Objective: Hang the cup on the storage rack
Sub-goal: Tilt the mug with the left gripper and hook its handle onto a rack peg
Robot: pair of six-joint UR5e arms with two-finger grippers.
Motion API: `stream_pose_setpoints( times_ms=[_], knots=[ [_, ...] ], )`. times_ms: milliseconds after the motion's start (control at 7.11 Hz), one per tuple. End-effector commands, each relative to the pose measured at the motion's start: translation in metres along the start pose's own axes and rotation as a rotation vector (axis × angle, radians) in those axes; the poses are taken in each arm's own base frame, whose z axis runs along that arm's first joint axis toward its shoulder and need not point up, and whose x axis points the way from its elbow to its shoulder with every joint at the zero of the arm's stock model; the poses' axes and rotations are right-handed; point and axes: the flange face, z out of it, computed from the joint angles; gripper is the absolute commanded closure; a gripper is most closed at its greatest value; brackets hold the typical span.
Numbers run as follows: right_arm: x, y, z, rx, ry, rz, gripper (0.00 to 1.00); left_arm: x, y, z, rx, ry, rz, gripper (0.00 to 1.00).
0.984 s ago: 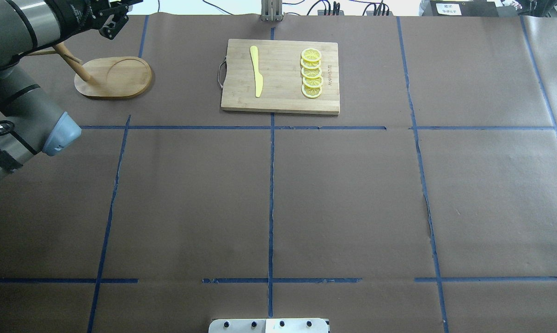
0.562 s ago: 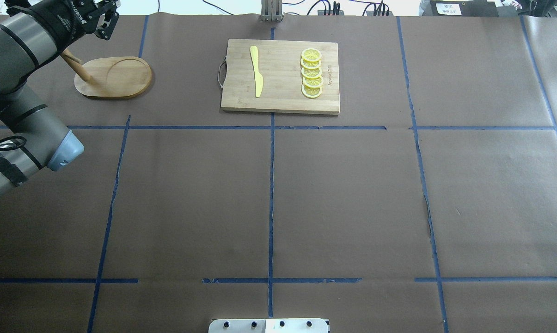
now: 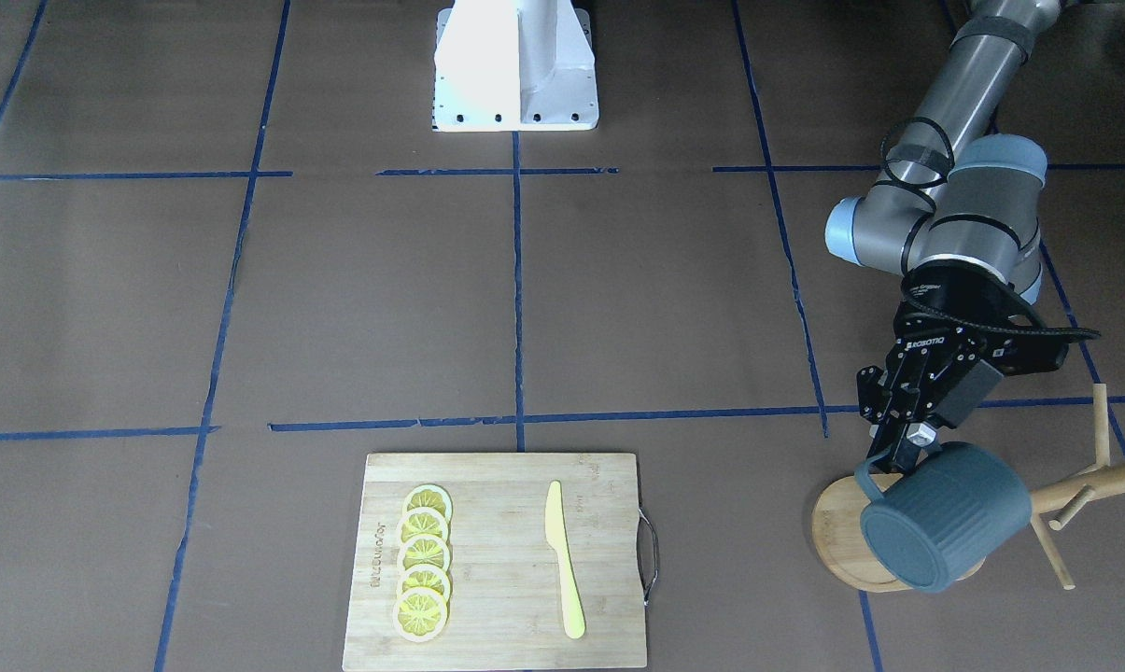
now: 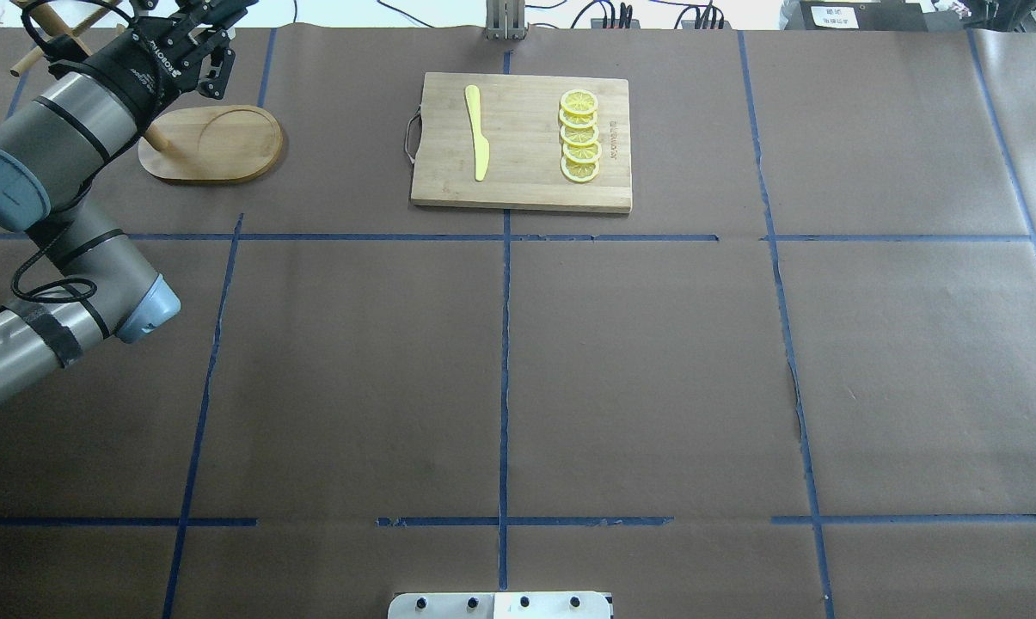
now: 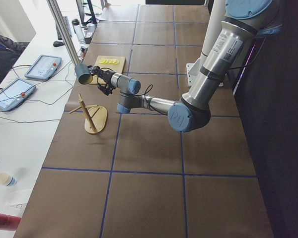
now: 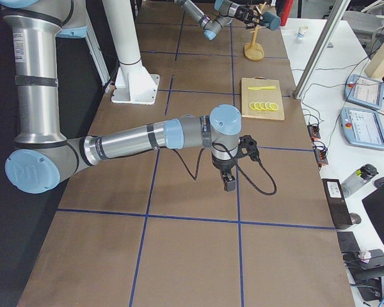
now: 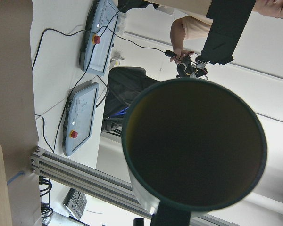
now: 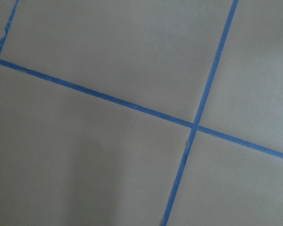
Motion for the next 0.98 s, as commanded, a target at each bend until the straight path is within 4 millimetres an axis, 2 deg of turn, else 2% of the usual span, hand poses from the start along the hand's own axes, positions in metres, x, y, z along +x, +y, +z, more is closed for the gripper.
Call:
stream_pose_setpoints(
  times_ms=[0, 562, 844],
  knots=[
    [0.001, 0.0, 0.001, -0.002, 0.002, 0.006, 0.0, -0.002, -0.016, -0.003, 0.026, 0.063, -0.126, 1.0],
    [-0.001, -0.006, -0.004, 0.009, 0.005, 0.002, 0.0, 0.001, -0.029, -0.005, 0.044, 0.076, -0.167, 0.99],
    [-0.002, -0.006, -0.003, 0.007, 0.003, 0.002, 0.0, 0.01, -0.048, -0.005, 0.077, 0.084, -0.161, 0.99]
  ],
)
